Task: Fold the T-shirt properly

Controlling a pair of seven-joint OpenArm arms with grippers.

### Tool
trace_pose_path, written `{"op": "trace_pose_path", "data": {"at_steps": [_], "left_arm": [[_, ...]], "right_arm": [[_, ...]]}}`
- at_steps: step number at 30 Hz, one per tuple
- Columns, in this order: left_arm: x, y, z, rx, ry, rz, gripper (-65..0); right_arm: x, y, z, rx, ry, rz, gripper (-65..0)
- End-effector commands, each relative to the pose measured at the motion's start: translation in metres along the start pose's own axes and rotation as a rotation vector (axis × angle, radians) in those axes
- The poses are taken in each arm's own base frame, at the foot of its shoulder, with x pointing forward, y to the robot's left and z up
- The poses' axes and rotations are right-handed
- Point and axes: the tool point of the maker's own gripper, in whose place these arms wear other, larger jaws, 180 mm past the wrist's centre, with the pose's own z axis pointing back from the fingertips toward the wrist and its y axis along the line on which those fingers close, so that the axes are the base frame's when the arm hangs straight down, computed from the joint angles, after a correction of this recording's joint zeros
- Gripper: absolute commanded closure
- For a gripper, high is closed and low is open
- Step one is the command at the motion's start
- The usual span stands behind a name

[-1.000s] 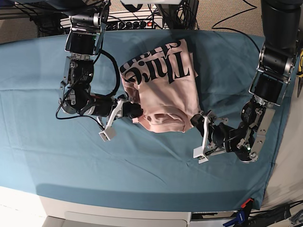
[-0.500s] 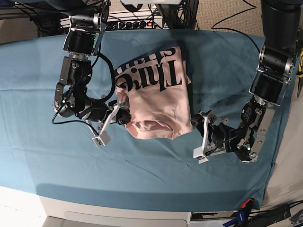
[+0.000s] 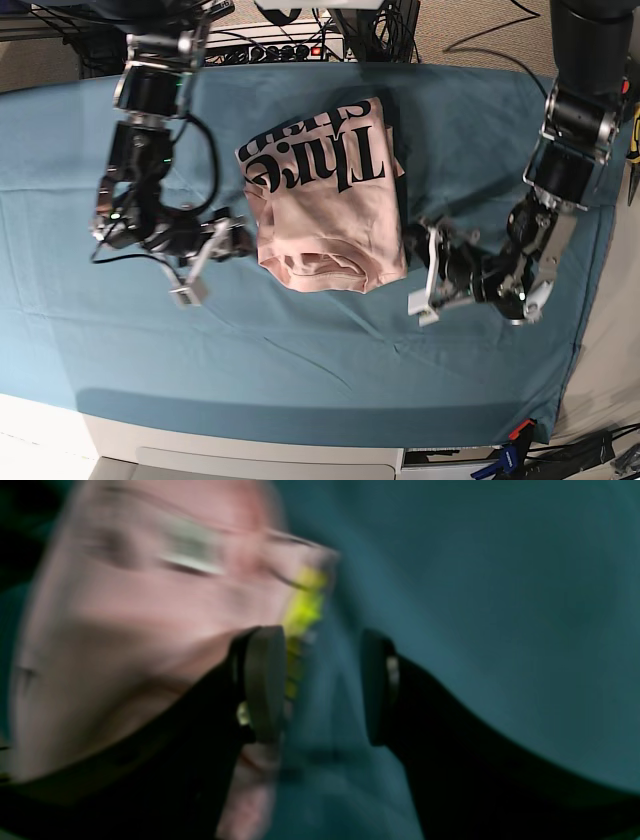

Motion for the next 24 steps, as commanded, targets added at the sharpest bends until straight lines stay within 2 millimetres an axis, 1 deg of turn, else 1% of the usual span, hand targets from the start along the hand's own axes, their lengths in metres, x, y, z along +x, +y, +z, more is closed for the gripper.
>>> {"op": "trace_pose_path", "data": {"at_steps": [1, 3, 5, 8, 11, 13, 14, 16, 19, 22, 24], "left_arm": [[0.015, 0.004, 0.010, 0.013, -0.040, -0.015, -33.1], [0.010, 0.001, 0.006, 0.004, -0.033, -0.008, -33.0], [0.008, 0.000, 0.005, 0.001, -0.030, -0.006, -33.0], [0.010, -0.001, 0.007, 0.009, -0.033, -0.021, -32.8], [0.016, 0.001, 0.011, 0.050, -0.036, -0.038, -29.2], [0.021, 0.002, 0.017, 0.067, -0.053, -0.055, -27.7], [0.024, 0.003, 0.020, 0.074, -0.063, -0.058, -27.6], [0.029, 0.004, 0.026, 0.080, -0.090, -0.055, -27.6], [0.040, 0.003, 0.036, 0.071, -0.145, -0.048, -27.0], [0.058, -0.001, 0.055, 0.068, -0.233, -0.063, -22.3], [0.071, -0.005, 0.072, 0.060, -0.307, -0.078, -16.7]], "right_arm": [[0.018, -0.006, 0.012, -0.015, -0.047, 0.018, -25.1], [0.015, -0.012, 0.018, -0.011, -0.044, 0.011, -25.1], [0.008, -0.008, 0.019, 0.030, -0.048, -0.005, -25.0], [-0.009, 0.008, 0.016, 0.120, -0.049, -0.029, -24.9], [-0.023, 0.029, 0.018, 0.242, -0.076, -0.046, -24.7], [-0.030, 0.039, 0.023, 0.299, -0.095, -0.041, -24.2], [-0.034, 0.042, 0.026, 0.309, -0.096, -0.029, -22.8], [-0.043, 0.042, 0.034, 0.290, -0.081, 0.001, -17.2], [-0.050, 0.043, 0.047, 0.265, -0.069, 0.076, -9.5], [-0.055, 0.045, 0.053, 0.250, -0.059, 0.113, -0.6], [-0.063, 0.041, 0.051, 0.218, -0.028, 0.119, 0.0]]}}
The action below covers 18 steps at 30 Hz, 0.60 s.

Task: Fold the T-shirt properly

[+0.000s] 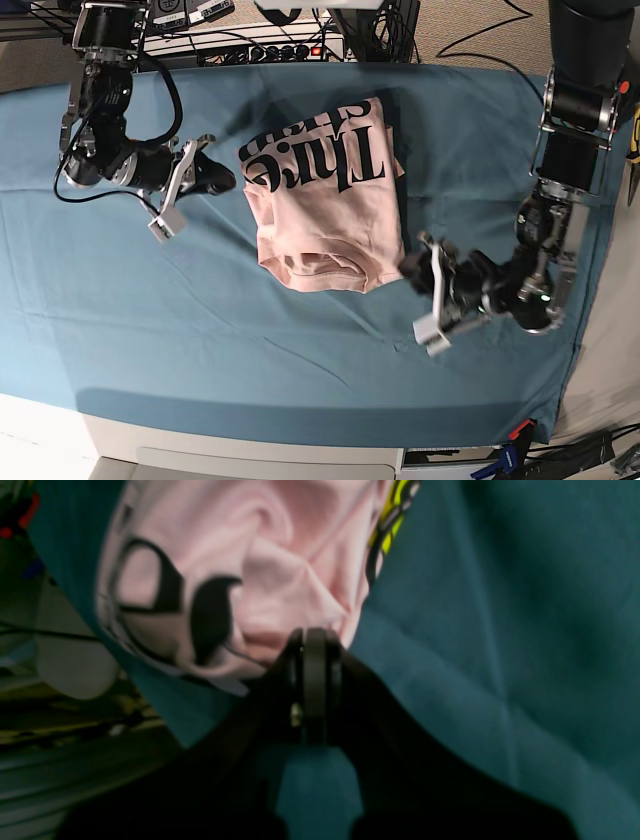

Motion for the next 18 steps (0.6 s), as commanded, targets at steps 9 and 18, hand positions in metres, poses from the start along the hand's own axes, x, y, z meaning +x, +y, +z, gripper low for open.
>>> {"op": "trace_pose_path", "data": {"at_steps": [9, 18], "left_arm": [[0.028, -0.032, -0.005, -0.138, -0.203, 0.101, 0.0], [0.043, -0.100, -0.046, -0.324, -0.267, 0.135, 0.0]], "right_arm": [[0.013, -0.007, -0.009, -0.088, -0.057, 0.025, 0.0], [0.021, 0.003, -0.021, -0.069, -0.100, 0.005, 0.0]]}}
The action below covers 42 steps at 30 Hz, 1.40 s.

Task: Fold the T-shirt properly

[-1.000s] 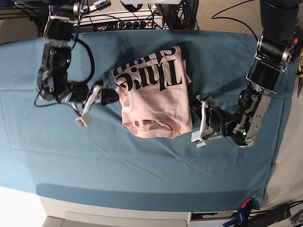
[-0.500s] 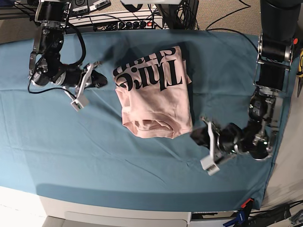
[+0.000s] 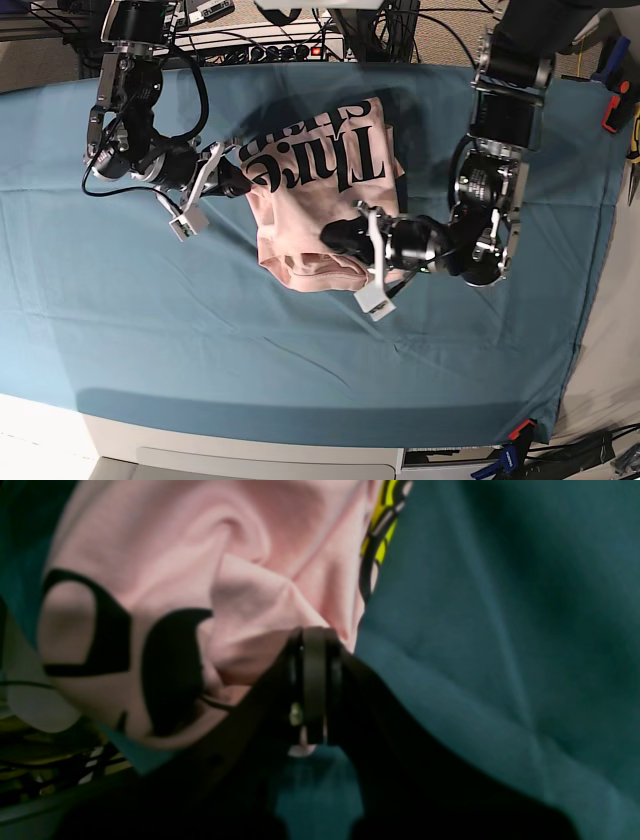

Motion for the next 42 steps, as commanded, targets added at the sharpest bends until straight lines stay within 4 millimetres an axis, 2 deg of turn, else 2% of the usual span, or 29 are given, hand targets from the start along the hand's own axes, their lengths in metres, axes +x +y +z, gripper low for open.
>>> {"op": "trace_pose_path", "data": {"at_steps": [1, 5, 9, 12, 17, 20, 23, 30, 32, 38, 42], "left_arm": [[0.021, -0.005, 0.003, -0.009, -0.062, -0.038, 0.0], [0.016, 0.017, 0.002, 0.116, -0.056, -0.081, 0.0], [-0.003, 0.040, 0.003, 0.240, -0.009, -0.074, 0.0], [-0.022, 0.042, 0.000, 0.256, 0.020, -0.052, 0.0], [-0.050, 0.050, -0.003, 0.317, 0.045, -0.019, 0.0], [-0.059, 0.049, -0.005, 0.320, 0.054, -0.004, 0.0], [-0.060, 0.049, -0.005, 0.319, 0.055, -0.001, 0.0], [-0.060, 0.049, -0.005, 0.319, 0.054, -0.002, 0.0], [-0.060, 0.049, -0.005, 0.319, 0.055, -0.002, 0.0], [-0.061, 0.049, -0.005, 0.320, 0.057, -0.001, 0.0], [-0.061, 0.049, -0.005, 0.321, 0.060, -0.001, 0.0]], "right_arm": [[0.017, 0.000, 0.005, 0.002, -0.058, 0.024, 0.0], [0.023, 0.000, 0.005, 0.003, -0.087, 0.024, 0.0], [0.032, 0.000, 0.006, 0.010, -0.113, 0.029, 0.0], [0.044, 0.005, 0.006, 0.037, -0.151, 0.028, 0.0], [0.057, 0.026, -0.001, 0.109, -0.210, -0.003, 0.0], [0.051, 0.034, -0.009, 0.133, -0.188, -0.028, 0.0], [0.040, 0.032, -0.016, 0.144, -0.157, -0.062, 0.0], [-0.008, 0.027, -0.036, 0.187, 0.011, -0.169, 0.0], [-0.012, 0.031, -0.039, 0.228, 0.012, -0.209, 0.0], [0.007, 0.059, -0.023, 0.428, -0.152, -0.294, 0.0], [-0.015, 0.058, -0.015, 0.429, -0.120, -0.326, 0.0]]}}
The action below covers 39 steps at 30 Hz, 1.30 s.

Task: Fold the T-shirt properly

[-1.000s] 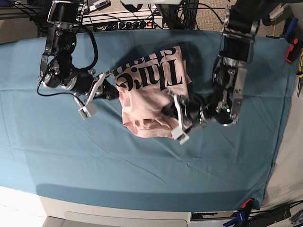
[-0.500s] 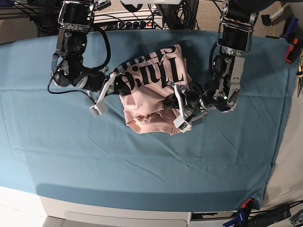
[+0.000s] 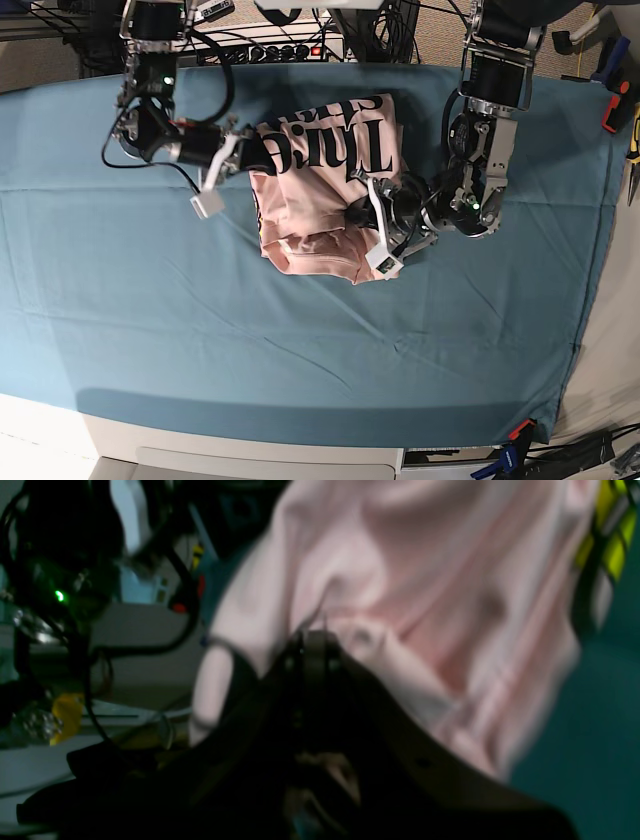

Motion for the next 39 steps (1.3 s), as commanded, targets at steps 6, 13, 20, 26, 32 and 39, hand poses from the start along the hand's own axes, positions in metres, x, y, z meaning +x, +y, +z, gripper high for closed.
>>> {"op": "trace_pose_path", "data": {"at_steps": [6, 13, 20, 26, 32, 39], "left_arm": [[0.009, 0.007, 0.003, 0.040, -0.007, -0.009, 0.0], [0.009, 0.007, 0.004, 0.041, -0.006, -0.009, 0.0], [0.008, 0.009, 0.004, 0.048, 0.001, -0.013, 0.0], [0.007, 0.009, 0.003, 0.049, 0.003, -0.012, 0.0], [-0.004, 0.015, 0.003, 0.091, 0.034, -0.001, 0.0], [-0.009, 0.013, 0.001, 0.083, 0.035, 0.008, 0.0]], "right_arm": [[-0.028, -0.013, 0.027, -0.054, 0.064, -0.017, 0.0], [-0.047, -0.021, 0.066, -0.075, 0.107, -0.053, 0.0], [-0.049, -0.011, 0.096, -0.083, 0.155, -0.004, 0.0], [-0.011, 0.070, 0.068, 0.047, 0.067, 0.283, 0.0], [0.012, 0.112, 0.038, 0.073, -0.060, 0.396, 0.0], [0.031, 0.081, 0.007, -0.110, -0.166, 0.355, 0.0]]}}
